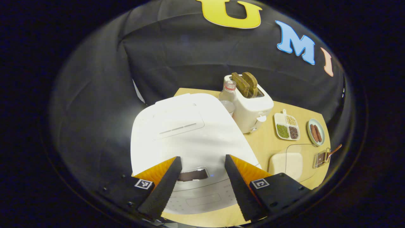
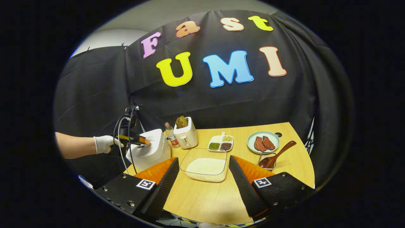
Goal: Close the left gripper, press the button to open the rice cooker; take a wooden spoon from the chopstick holder with the right hand, scoop a spoonful of rice and pour it into the rice cooker, then put the wooden spoon back into the chopstick holder.
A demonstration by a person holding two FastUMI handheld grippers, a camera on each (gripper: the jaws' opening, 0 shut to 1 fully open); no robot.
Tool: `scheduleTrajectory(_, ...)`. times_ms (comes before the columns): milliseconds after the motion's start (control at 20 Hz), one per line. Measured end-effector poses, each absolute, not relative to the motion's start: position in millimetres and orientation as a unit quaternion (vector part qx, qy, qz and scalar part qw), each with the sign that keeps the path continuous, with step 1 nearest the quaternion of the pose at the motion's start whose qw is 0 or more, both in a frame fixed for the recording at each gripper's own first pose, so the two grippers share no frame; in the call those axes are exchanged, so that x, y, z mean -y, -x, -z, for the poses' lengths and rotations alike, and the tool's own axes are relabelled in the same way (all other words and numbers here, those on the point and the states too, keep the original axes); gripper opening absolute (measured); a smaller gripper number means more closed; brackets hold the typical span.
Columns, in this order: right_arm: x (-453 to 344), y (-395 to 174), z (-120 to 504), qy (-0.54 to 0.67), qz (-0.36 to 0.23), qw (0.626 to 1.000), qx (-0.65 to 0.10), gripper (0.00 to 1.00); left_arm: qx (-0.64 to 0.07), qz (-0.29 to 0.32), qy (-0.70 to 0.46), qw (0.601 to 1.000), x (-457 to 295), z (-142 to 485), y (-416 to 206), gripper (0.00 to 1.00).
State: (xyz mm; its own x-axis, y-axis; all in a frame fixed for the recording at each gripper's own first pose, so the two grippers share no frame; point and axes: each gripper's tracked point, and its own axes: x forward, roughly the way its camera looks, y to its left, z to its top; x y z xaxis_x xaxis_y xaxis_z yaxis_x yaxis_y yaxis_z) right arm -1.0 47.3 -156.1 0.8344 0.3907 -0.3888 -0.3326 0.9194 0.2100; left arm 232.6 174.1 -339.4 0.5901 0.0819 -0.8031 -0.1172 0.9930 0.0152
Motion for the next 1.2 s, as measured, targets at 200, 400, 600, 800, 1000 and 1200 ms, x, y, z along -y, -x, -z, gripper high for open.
scheduleTrajectory(200, -49.5, -0.6, 149.3, -0.053, -0.193, 0.957, -0.209, 0.97, -0.34, -0.096, -0.012, 0.936, -190.8, 296.7, -251.3, 0.99)
scheduleTrajectory(400, -44.3, -6.4, 140.4, -0.047, -0.179, 0.964, -0.193, 0.97, -0.207, -0.1, -0.067, 0.971, -176.3, 201.4, -246.9, 0.99)
scheduleTrajectory(600, -27.2, -21.3, 113.6, -0.033, -0.139, 0.979, -0.148, 0.97, -0.088, -0.059, -0.081, 0.991, -123.1, 96.6, -207.2, 1.0)
scheduleTrajectory(800, -17.1, -30.9, 79.5, -0.039, -0.1, 0.99, -0.096, 0.96, -0.005, -0.01, -0.043, 0.999, -62.1, 14.5, -155.3, 0.99)
scheduleTrajectory(1000, -5.6, -32.3, 45.2, -0.033, -0.06, 0.997, -0.039, 0.97, 0.043, 0.022, -0.015, 0.999, -37.9, -30.2, -110.8, 0.94)
scheduleTrajectory(1200, -5.5, -27.4, 29.1, -0.032, -0.042, 0.998, -0.018, 0.96, 0.042, 0.031, 0.026, 0.998, -24.6, -33.4, -81.9, 0.96)
